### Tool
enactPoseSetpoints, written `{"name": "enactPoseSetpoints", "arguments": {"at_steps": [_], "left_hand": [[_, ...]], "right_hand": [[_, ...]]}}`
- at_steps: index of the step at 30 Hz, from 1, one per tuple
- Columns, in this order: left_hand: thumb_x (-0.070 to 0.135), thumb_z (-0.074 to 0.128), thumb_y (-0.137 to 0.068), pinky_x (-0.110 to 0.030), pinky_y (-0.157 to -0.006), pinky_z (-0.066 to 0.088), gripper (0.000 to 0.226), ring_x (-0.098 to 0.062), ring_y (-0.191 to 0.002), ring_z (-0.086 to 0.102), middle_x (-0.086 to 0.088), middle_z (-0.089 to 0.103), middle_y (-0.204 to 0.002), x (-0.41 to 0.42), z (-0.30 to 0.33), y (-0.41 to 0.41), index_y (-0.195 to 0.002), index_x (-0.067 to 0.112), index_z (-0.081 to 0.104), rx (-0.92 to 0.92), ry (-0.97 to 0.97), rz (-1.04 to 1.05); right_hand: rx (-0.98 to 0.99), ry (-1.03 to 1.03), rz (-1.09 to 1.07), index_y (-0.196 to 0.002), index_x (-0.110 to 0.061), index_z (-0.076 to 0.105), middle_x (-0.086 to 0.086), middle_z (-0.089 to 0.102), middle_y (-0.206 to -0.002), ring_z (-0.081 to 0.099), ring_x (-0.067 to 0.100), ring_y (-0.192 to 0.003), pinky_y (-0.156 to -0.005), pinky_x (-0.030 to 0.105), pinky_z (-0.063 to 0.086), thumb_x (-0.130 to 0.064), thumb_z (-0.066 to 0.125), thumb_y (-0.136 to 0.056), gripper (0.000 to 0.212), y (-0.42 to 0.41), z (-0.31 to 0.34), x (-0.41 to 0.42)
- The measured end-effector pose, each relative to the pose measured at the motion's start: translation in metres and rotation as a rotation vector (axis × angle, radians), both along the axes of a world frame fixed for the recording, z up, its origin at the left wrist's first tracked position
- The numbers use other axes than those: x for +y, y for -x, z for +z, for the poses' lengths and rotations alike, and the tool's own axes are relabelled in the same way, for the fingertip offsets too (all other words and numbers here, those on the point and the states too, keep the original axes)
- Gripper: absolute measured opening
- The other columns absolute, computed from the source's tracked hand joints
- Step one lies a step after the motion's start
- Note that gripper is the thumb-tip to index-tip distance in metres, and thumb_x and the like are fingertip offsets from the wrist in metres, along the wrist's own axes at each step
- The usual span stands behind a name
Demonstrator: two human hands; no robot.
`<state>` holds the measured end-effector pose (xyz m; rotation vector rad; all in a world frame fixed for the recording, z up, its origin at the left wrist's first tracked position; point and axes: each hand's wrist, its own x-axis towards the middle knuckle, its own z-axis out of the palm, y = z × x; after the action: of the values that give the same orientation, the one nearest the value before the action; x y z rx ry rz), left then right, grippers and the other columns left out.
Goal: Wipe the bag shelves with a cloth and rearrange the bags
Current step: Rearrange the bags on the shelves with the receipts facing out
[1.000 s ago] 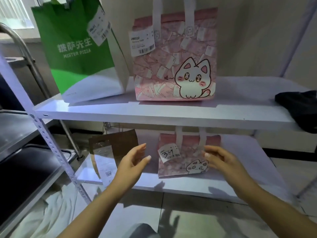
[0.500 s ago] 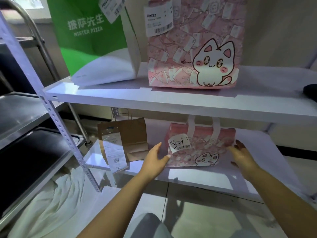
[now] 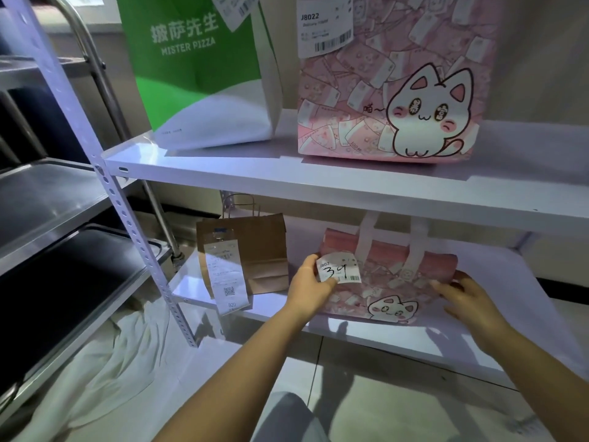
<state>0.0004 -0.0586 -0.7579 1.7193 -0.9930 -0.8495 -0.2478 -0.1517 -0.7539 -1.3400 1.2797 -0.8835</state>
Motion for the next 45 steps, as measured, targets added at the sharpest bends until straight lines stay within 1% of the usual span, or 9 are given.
{"name": "enactPoseSetpoints", "arguments": {"at_steps": [6,9,13,16,21,26,32,35,45], "left_hand": [[0.014,0.065,-0.087,-0.02,-0.063,0.055,0.034,-0.016,-0.101,0.061,0.0,0.061,-0.116,0.034,0.001,0.0,-0.111,0.021,0.043,-0.025,0.048,0.063],[0.012,0.067,-0.085,-0.013,-0.063,0.054,0.035,-0.007,-0.093,0.058,0.009,0.057,-0.104,0.054,0.003,0.002,-0.109,0.022,0.043,0.025,0.02,0.114],[0.01,0.069,-0.08,-0.016,-0.067,0.05,0.037,-0.002,-0.088,0.059,0.005,0.063,-0.101,0.078,0.019,0.009,-0.109,0.019,0.046,0.057,-0.09,0.171],[0.009,0.071,-0.078,-0.02,-0.071,0.051,0.038,-0.006,-0.09,0.062,0.003,0.065,-0.103,0.093,0.05,0.016,-0.109,0.018,0.049,0.087,-0.167,0.198],[0.009,0.068,-0.082,-0.009,-0.063,0.047,0.03,-0.003,-0.087,0.059,0.005,0.065,-0.1,0.126,0.129,0.032,-0.107,0.016,0.054,0.03,-0.188,0.15],[0.009,0.063,-0.088,-0.006,-0.065,0.047,0.018,-0.011,-0.089,0.06,0.005,0.066,-0.099,0.153,0.224,0.045,-0.102,0.019,0.058,-0.018,-0.205,0.005],[0.006,0.061,-0.089,-0.008,-0.066,0.046,0.019,-0.01,-0.089,0.062,0.011,0.068,-0.099,0.167,0.355,0.058,-0.103,0.02,0.06,-0.056,-0.143,-0.104],[0.0,0.056,-0.089,-0.009,-0.063,0.048,0.027,0.004,-0.084,0.063,0.019,0.065,-0.096,0.165,0.423,0.071,-0.101,0.025,0.058,-0.055,-0.067,-0.15],[0.009,0.06,-0.09,-0.013,-0.068,0.051,0.027,0.006,-0.087,0.064,0.02,0.068,-0.097,0.132,0.572,0.116,-0.1,0.034,0.057,-0.124,0.189,-0.429]], "right_hand": [[-0.056,0.042,0.096,-0.114,-0.016,0.061,0.001,0.068,-0.109,0.062,0.02,-0.105,-0.093,0.039,0.048,-0.015,0.058,-0.092,0.023,0.006,0.002,0.021],[-0.068,-0.02,0.204,-0.115,-0.019,0.061,-0.003,0.072,-0.105,0.067,0.013,-0.099,-0.092,0.037,0.05,-0.047,0.075,-0.07,0.055,0.006,0.01,0.036],[-0.036,-0.155,0.314,-0.12,-0.024,0.059,-0.005,0.071,-0.11,0.066,0.012,-0.103,-0.086,0.027,0.053,-0.013,0.062,-0.087,0.035,0.007,0.027,0.062],[-0.041,-0.241,0.307,-0.121,-0.024,0.059,-0.002,0.071,-0.111,0.066,0.016,-0.104,-0.08,0.023,0.056,-0.014,0.062,-0.083,0.039,0.013,0.061,0.082],[-0.016,-0.332,0.286,-0.117,-0.021,0.062,0.0,0.072,-0.109,0.068,0.014,-0.1,-0.074,0.02,0.056,-0.022,0.071,-0.077,0.04,0.037,0.143,0.116],[0.025,-0.319,0.187,-0.109,-0.025,0.066,-0.007,0.074,-0.099,0.069,0.009,-0.093,-0.065,0.013,0.053,-0.006,0.054,-0.092,0.028,0.065,0.241,0.156],[0.058,-0.191,0.088,-0.106,-0.031,0.07,-0.006,0.073,-0.103,0.068,0.01,-0.099,-0.096,0.038,0.049,-0.026,0.056,-0.092,0.02,0.089,0.385,0.188],[0.073,-0.115,0.012,-0.1,-0.036,0.071,-0.009,0.074,-0.097,0.069,0.009,-0.094,-0.096,0.042,0.049,-0.031,0.059,-0.089,0.017,0.101,0.45,0.196],[-0.054,0.129,-0.176,-0.102,-0.032,0.072,-0.001,0.073,-0.103,0.066,0.019,-0.104,-0.094,0.04,0.05,-0.046,0.066,-0.075,0.032,0.162,0.601,0.229]]}}
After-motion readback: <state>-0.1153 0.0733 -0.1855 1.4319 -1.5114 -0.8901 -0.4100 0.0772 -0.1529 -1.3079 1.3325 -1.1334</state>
